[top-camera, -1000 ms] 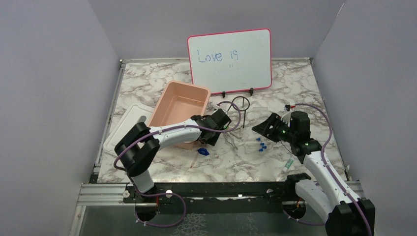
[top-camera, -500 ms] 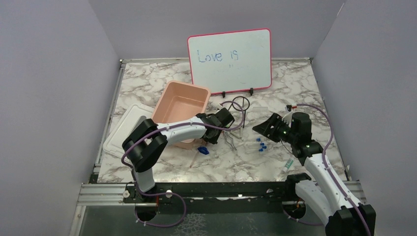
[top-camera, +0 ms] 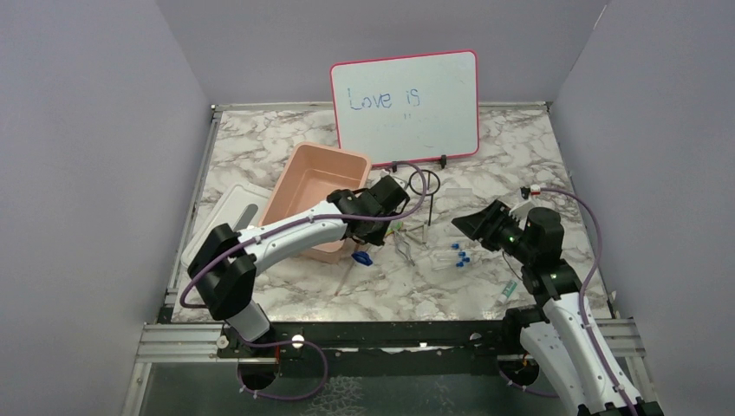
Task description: Organize the chemistry lab equipment
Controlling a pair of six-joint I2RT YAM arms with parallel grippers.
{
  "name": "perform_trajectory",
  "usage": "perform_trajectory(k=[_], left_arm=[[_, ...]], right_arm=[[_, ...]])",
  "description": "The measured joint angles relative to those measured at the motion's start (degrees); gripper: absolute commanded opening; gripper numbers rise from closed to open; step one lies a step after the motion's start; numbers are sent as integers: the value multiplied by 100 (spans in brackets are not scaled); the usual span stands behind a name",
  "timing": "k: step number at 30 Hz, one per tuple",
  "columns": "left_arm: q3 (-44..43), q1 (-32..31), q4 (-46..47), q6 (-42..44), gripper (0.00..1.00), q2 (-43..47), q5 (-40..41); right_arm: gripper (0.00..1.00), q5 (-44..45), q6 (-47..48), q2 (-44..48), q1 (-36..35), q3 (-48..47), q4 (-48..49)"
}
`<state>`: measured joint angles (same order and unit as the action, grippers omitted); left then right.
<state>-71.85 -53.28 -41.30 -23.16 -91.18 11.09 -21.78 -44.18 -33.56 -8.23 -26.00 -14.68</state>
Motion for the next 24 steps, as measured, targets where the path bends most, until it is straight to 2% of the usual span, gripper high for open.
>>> perform_trajectory(k=[7,15,18,24], left_arm=[[-431,0,-330,50,14,479,42],[-1405,221,-533,579,14,1113,293],[-1633,601,-525,855,14,1204,361],[-1318,2098,-476,1467,14,1211,361]], right_arm=[[61,35,-103,57,0,-9,-243],[61,35,-234,52,0,-264,-472],[61,28,-295,-85,0,-433,-424],[61,9,-328,-411,-2,-455,-262]])
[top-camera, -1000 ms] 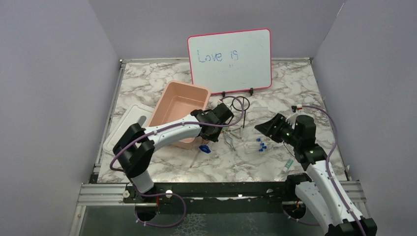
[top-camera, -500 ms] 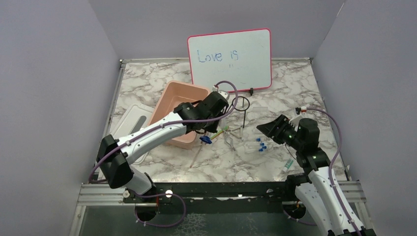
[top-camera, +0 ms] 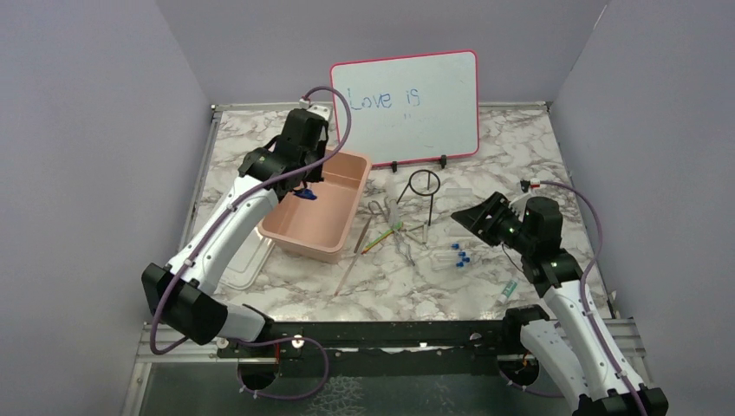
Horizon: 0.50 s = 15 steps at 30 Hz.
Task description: Organize the chemistry lab equipment
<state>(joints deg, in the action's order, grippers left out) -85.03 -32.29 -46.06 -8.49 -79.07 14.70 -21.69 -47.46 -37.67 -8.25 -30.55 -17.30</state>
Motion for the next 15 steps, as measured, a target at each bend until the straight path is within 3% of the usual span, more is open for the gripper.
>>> perform_trajectory(k=[5,15], left_arm=[[538,837,-13,262,12,-391,11],[809,894,260,476,11,-1683,31]], right_arm=[[61,-28,76,-433,2,-7,144],[61,-85,98,-492,2,140,535]])
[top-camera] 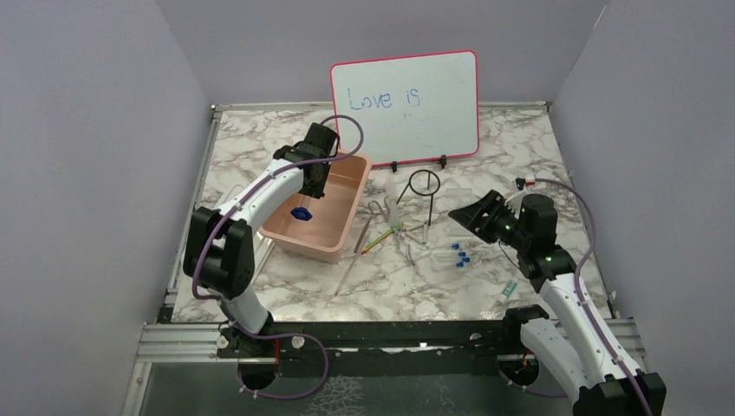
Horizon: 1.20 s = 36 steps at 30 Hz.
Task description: Organize the chemistry lab equipment
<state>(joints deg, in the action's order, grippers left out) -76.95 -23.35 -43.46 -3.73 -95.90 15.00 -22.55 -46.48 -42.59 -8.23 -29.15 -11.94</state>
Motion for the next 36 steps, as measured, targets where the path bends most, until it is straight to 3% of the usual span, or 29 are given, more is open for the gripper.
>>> perform_trajectory(k=[9,23,29,36], left_arm=[[306,0,385,328,11,-658,588],[647,0,673,446,46,-745,960],[647,-2,680,396,55,-238,896],[452,-260,691,195,57,929,341]], right_arm=[[61,4,0,-22,-70,127,44],[64,33,26,-52,-83,131,48],[67,96,264,-269,-83,109,-168],[69,199,514,-557,-83,92,-442]])
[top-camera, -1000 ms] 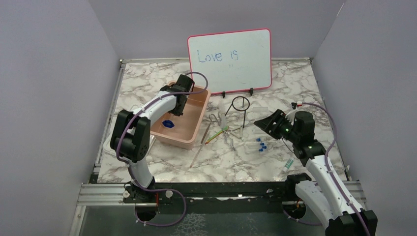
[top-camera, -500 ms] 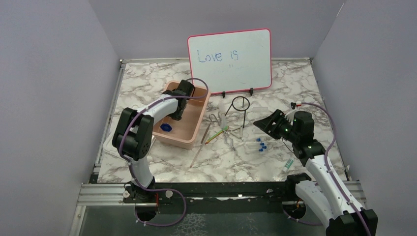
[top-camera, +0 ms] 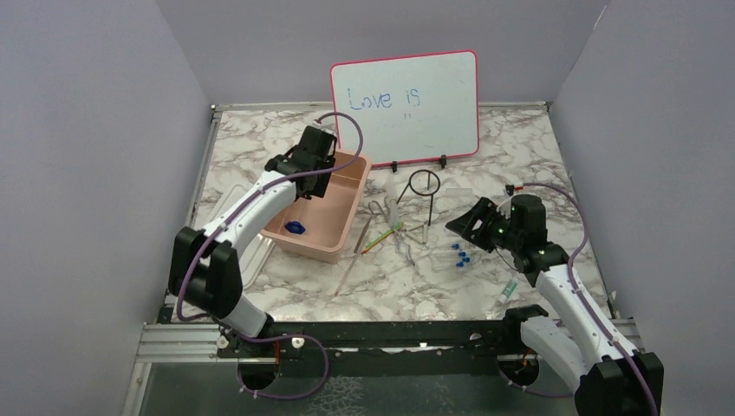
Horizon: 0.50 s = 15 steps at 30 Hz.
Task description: Organize the chemistry lab equipment
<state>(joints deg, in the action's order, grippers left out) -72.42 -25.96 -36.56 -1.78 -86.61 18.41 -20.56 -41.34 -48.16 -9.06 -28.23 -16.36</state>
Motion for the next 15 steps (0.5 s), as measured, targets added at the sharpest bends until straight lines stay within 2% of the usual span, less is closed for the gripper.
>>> perform_trajectory(k=[8,10,15], left_arm=[[-90,-280,367,-234,59,1274,-1303],[17,-280,584,-315,61,1517,-1587],[739,-280,1294,-533,67,2253,-2105]], right_arm=[[69,-90,308,-498,-164,-170,-79],[69,44,269,-546,-520,-175,-81],[69,769,-72,-990,-2159,-463,-57]])
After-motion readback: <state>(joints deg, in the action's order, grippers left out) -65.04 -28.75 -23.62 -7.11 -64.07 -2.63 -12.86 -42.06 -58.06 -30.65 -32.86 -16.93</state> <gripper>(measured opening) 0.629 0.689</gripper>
